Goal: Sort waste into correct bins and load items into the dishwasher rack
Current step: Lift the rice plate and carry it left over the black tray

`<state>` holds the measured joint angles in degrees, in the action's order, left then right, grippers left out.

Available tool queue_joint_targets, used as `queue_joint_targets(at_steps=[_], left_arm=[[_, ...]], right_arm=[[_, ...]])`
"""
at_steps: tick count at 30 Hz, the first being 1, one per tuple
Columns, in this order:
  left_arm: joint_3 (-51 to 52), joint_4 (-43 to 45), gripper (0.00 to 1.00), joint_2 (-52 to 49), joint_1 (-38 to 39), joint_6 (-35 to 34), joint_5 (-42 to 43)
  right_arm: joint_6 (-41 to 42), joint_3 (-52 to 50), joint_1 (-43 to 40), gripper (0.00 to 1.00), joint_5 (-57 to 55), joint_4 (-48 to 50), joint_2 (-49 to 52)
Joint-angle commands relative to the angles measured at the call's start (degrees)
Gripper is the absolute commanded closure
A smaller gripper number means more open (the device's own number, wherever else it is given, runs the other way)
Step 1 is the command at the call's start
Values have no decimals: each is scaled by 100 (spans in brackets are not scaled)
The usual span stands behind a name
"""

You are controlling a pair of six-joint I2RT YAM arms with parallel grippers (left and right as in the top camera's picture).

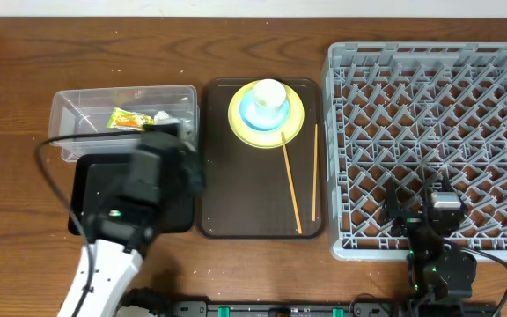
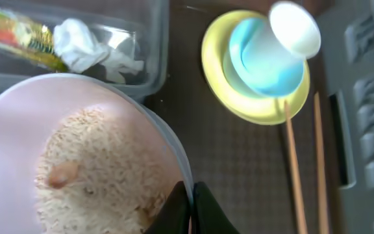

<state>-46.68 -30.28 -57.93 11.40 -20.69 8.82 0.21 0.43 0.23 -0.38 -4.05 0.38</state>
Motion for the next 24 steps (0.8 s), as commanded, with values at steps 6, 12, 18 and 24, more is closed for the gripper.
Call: queue_joint_targets(at_steps=[6, 12, 18, 24], left_arm=[[-4, -42, 94, -234, -1759, 330, 2553], [-4, -28, 94, -560, -1888, 330, 2774], [-4, -28, 94, -839, -2627, 332, 3582], [13, -7, 94, -1102, -3351, 330, 4312]], right_arm=[[17, -11, 22, 1, 24, -20, 2], [17, -11, 22, 1, 24, -20, 2], [15, -11, 22, 1, 22, -20, 2], [15, -11, 22, 1, 24, -20, 2]])
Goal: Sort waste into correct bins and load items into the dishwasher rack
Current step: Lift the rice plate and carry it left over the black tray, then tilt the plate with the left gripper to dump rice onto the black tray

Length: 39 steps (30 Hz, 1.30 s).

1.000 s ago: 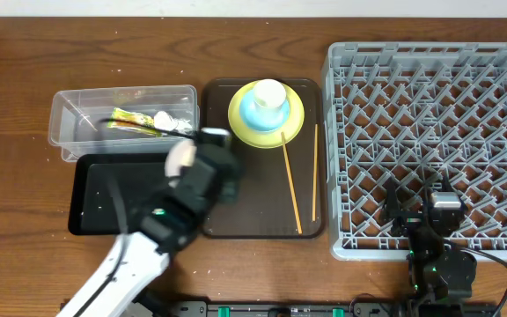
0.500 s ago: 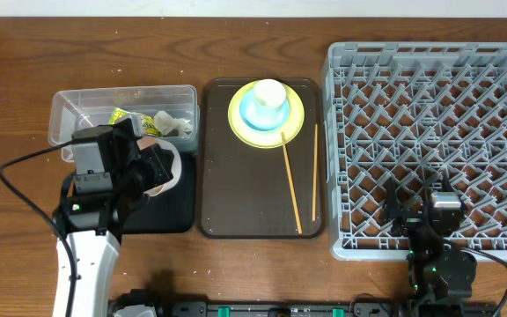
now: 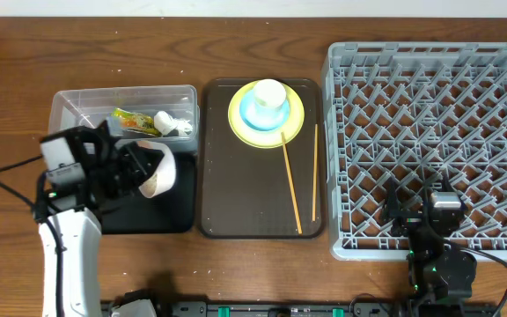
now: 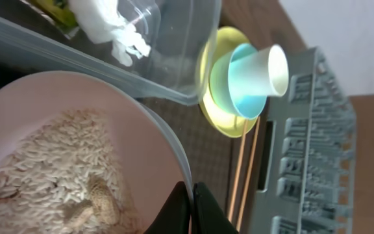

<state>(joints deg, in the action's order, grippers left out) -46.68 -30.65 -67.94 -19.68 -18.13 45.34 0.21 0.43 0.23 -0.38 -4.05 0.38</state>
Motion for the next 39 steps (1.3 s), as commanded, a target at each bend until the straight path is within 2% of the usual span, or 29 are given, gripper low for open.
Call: queue_joint_targets(at_steps=[1, 10, 18, 21, 27, 39], left_arm=[[39, 76, 95, -151, -361, 72, 763], [627, 1080, 94, -713, -1556, 31, 2544], [1252, 2166, 94, -1196, -2446, -13, 3515], [1276, 2240, 94, -1340, -2603, -15, 3932], [1276, 2245, 94, -1370, -2627, -85, 4389], [1276, 2013, 94, -1370, -2627, -415, 4468]], right_arm=[[17, -11, 22, 1, 22, -20, 2], [15, -11, 22, 1, 24, -20, 2], [17, -11, 22, 1, 24, -20, 2], [15, -11, 22, 1, 24, -20, 2], [15, -11, 22, 1, 24, -20, 2], [15, -11, 22, 1, 24, -20, 2]])
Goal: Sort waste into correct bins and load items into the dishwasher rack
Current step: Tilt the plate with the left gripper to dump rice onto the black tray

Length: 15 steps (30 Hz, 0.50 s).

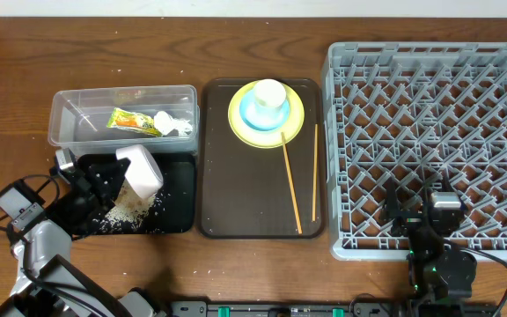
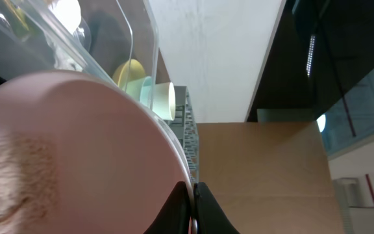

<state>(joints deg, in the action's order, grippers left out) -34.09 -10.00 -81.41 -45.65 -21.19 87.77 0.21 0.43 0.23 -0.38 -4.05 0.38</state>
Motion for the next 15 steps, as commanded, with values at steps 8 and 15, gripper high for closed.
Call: queue_joint_targets(at_steps=[8, 15], left_arm=[[17, -61, 94, -15, -31, -706, 225], [4, -48, 94, 9, -31, -949, 225]], right_arm=[[17, -11, 22, 1, 24, -20, 2], [15, -11, 22, 1, 24, -20, 2]])
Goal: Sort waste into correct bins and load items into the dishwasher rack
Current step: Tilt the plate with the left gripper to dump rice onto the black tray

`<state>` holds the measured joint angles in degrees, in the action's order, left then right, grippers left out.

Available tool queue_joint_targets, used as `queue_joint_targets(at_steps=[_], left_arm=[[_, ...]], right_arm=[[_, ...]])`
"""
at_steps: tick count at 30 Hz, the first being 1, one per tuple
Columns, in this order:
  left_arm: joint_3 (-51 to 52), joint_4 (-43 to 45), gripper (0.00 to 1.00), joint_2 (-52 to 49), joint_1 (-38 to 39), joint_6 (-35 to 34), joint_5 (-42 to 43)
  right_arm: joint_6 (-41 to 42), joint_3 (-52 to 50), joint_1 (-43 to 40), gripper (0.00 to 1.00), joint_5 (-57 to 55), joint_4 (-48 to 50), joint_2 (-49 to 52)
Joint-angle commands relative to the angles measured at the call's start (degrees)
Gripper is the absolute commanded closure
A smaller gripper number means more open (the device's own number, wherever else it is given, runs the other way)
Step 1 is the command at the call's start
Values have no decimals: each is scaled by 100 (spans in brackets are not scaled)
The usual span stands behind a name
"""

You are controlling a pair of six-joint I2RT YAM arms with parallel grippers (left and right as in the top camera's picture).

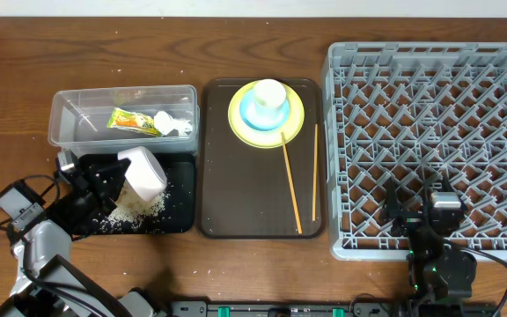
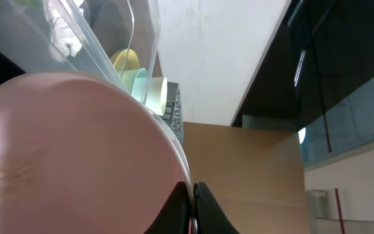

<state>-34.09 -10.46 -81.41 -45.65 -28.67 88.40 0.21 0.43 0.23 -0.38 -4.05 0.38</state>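
My left gripper is shut on the rim of a pink bowl. In the overhead view the bowl is tipped steeply over the black bin, where spilled rice lies. The clear bin holds a snack wrapper and crumpled tissue. On the brown tray a yellow plate carries a blue bowl and a white cup, with two chopsticks beside it. The grey dishwasher rack stands at the right. My right gripper rests at the rack's near edge, its jaws unclear.
Bare wooden table surrounds the bins, tray and rack. A black cable loops beside my left arm at the lower left. A few rice grains lie on the table in front of the black bin.
The pink bowl has tilted a little further over the black bin, and less rice shows inside it. The right arm has not moved.
First my left gripper held the pink bowl level, full of rice, over the black bin. Then the bowl was tipped partly on its side. By the last earlier moment it was steeply tipped with rice lying in the black bin, as now.
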Motion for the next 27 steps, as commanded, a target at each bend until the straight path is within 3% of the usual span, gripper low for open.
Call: queue_joint_targets(at_steps=[1, 12, 27], left_arm=[[0, 39, 94, 20, -31, -240, 162], [-22, 575, 94, 588, -31, -861, 162], [-22, 501, 94, 1132, 96, -1381, 107]], right_arm=[[17, -11, 22, 1, 24, -20, 2], [15, -11, 22, 1, 24, -20, 2], [15, -11, 22, 1, 22, -20, 2]])
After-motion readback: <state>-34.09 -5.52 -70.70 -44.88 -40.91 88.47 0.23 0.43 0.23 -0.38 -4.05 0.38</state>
